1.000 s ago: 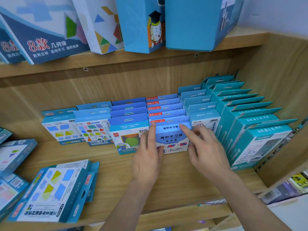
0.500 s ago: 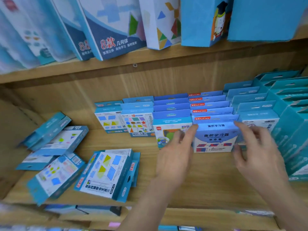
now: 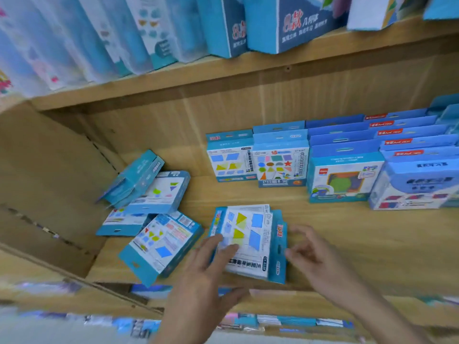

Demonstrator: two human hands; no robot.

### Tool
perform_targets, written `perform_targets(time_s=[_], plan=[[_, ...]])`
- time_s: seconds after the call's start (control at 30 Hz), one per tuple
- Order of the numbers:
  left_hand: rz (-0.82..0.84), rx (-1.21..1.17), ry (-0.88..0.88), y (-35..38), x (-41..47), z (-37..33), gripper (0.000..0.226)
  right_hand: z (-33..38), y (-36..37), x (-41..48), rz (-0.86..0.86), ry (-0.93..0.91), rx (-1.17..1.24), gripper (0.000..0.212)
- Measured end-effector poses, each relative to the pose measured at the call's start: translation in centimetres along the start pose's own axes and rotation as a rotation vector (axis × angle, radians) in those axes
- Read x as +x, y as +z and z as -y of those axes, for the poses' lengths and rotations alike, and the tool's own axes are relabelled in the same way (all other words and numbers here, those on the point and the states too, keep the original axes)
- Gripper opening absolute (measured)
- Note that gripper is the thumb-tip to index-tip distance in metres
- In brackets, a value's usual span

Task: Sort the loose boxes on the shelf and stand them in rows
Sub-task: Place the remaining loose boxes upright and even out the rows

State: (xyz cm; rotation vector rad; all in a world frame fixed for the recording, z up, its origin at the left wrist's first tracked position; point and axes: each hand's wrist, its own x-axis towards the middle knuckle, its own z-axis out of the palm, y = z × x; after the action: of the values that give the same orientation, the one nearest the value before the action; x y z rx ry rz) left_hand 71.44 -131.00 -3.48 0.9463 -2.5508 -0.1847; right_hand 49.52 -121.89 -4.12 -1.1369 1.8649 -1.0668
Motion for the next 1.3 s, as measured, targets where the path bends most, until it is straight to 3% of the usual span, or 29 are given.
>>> perform_targets(time_s=[0.07,0.23,0.33,0.43,0.6,0.73,0.9,0.97,1.03,1.13,1.2,1.3], plan=[[0.073,0.063,0.075,0.8,-0.9,1.5,0.072,0.6,2.5,0.2,0.001,0.082,0.042,0.035],[0.063,-0.102,0.066,1.3,-1.2,2.3,0.088,3.5,5.3,-0.4,-0.303,0.145,0.118,0.039],[0.028,-0.161,0.085,0.9,-1.1,3.1,0.086,5.2,6.4,-1.2,-0.392,0.119,0.224,0.052],[-0.005,-0.305,0.087,0.2,-1.0,4.3,0.062,6.6,7.0,-1.7,-0.475,0.031,0.321,0.058],[-0.065,-0.583,-0.166,-4.3,1.5,5.6,0.048,9.5,4.8,-2.0,-0.370,-0.156,0.326,0.065],[0.345,-1.121,-0.204,-7.5,4.0,5.0,0.038,11.5,3.7,-1.4,-0.287,-0.239,0.401,0.068],[0.206,-1.312,-0.573,-7.7,4.3,3.9,0.020,10.4,4.7,1.1,-0.380,-0.150,0.639,0.069],[0.161,-1.459,-0.759,-7.3,4.6,4.5,0.023,9.3,5.3,1.7,-0.358,-0.061,0.658,0.054],[0.086,-1.536,-0.845,-7.1,4.8,5.1,0.025,8.1,6.0,1.9,-0.362,0.015,0.517,0.031],[0.004,-1.579,-0.877,-7.1,5.1,5.4,0.014,5.8,6.8,2.3,-0.399,-0.033,-0.055,0.026],[-0.025,-1.600,-0.886,-7.1,5.1,5.5,0.011,4.9,7.8,2.6,-0.302,-0.021,-0.435,0.050],[-0.094,-1.606,-0.879,-7.0,5.1,6.1,0.012,5.2,9.7,2.6,-0.169,0.125,-0.749,0.087]])
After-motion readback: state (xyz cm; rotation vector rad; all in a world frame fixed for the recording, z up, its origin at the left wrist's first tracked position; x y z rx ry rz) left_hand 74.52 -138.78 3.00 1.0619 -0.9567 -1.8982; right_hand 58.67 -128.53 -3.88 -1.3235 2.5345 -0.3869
